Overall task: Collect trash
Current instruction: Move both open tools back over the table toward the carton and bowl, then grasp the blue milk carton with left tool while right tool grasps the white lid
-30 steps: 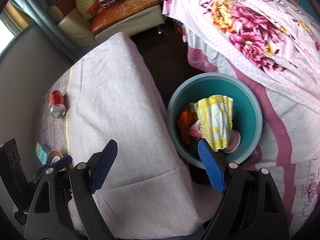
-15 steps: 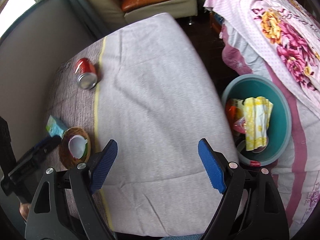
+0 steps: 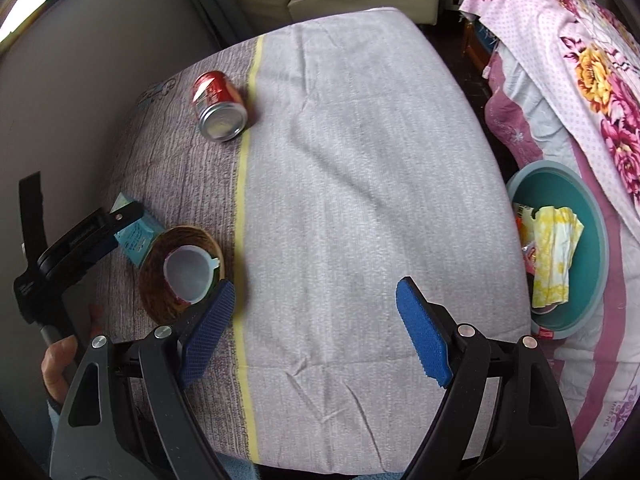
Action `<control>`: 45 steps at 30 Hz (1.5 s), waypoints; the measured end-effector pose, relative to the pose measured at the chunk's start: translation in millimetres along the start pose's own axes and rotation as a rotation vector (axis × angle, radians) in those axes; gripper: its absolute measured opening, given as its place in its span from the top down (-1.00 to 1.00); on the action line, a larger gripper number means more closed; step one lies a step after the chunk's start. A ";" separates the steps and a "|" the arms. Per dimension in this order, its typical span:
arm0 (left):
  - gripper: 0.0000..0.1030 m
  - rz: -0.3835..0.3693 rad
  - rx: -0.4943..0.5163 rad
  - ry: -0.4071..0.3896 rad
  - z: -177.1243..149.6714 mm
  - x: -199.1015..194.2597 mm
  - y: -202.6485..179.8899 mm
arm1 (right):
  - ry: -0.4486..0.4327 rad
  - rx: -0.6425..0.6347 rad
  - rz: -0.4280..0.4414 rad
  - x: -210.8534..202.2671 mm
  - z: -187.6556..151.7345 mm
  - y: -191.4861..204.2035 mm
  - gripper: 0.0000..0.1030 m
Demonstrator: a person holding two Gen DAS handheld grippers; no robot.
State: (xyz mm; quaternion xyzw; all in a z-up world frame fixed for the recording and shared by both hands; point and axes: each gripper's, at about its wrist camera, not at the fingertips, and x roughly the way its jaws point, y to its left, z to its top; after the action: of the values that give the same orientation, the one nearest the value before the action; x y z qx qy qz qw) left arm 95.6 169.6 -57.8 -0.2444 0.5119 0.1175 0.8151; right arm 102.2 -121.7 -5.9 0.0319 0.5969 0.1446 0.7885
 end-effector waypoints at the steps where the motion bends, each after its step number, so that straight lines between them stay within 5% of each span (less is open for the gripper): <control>1: -0.89 0.007 0.003 0.003 0.1 2.7 0.0 | 0.007 -0.005 0.006 2.1 0.2 3.5 -0.53; 17: -0.92 0.022 0.125 0.013 -23.6 -11.3 42.5 | 0.048 -0.139 0.126 27.6 5.5 74.8 -0.52; 21: -0.92 0.031 0.142 0.009 -28.6 -18.3 54.8 | 0.046 -0.222 0.108 38.5 1.6 97.2 0.08; 24: -0.92 0.023 0.160 0.006 -27.1 -18.3 60.3 | 0.065 -0.282 0.091 46.8 -2.8 109.0 0.23; 38: -0.92 0.016 0.193 -0.003 -20.9 -23.2 68.9 | 0.157 -0.423 0.023 96.5 -13.7 138.3 0.27; 41: -0.90 0.017 0.203 -0.006 -21.1 -22.7 64.3 | 0.135 -0.416 0.039 93.7 -13.4 137.8 0.58; 43: -0.80 0.017 0.216 -0.015 -22.4 -22.7 59.5 | 0.113 -0.416 0.035 88.9 -12.2 135.5 0.74; 45: -0.34 0.012 0.229 -0.017 -23.9 -22.1 55.4 | 0.094 -0.393 0.053 81.8 -9.1 131.6 0.83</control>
State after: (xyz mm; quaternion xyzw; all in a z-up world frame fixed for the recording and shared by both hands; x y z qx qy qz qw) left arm 42.7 205.7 -62.0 -0.1455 0.5163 0.0651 0.8414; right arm 88.6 24.8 -55.4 -0.1139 0.5923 0.2802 0.7468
